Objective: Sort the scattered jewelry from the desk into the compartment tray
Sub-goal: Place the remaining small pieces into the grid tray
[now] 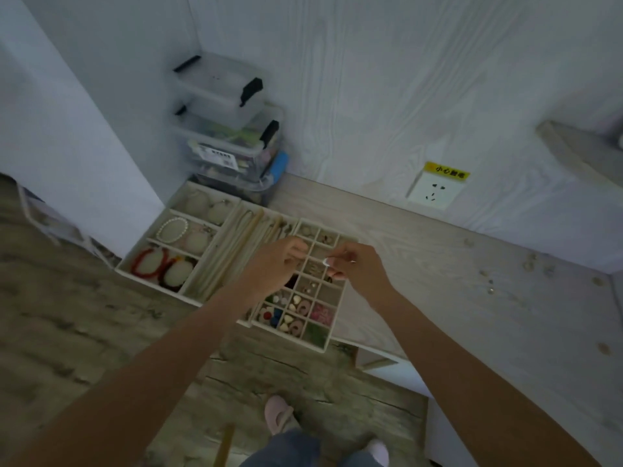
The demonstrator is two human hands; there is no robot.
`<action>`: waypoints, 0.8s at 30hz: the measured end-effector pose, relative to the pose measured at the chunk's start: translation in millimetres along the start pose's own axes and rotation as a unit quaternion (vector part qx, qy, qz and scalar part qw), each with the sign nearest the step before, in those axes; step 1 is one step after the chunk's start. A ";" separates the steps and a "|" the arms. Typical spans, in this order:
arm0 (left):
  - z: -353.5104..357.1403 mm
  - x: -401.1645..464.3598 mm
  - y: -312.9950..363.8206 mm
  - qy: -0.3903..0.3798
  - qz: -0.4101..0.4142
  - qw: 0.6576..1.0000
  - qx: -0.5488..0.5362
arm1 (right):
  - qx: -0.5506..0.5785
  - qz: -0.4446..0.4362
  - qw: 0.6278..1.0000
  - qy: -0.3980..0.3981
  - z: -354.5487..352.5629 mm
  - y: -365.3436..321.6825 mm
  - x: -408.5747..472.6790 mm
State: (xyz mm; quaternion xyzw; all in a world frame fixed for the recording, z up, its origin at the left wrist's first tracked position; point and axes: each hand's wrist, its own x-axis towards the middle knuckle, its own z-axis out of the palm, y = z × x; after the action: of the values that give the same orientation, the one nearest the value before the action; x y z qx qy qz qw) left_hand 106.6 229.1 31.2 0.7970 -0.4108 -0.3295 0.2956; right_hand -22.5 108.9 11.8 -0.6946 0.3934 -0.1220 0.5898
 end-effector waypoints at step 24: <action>5.5 12.5 -40.6 -0.071 0.033 0.972 0.220 | -0.251 0.044 0.963 0.081 15.9 44.0 -6.5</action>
State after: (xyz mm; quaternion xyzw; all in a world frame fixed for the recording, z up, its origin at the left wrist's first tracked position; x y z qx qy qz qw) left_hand 126.6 237.1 -5.8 0.8034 -0.5188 -0.2767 0.0940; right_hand -34.4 125.2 -30.9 -0.7905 0.4878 -0.0493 0.3670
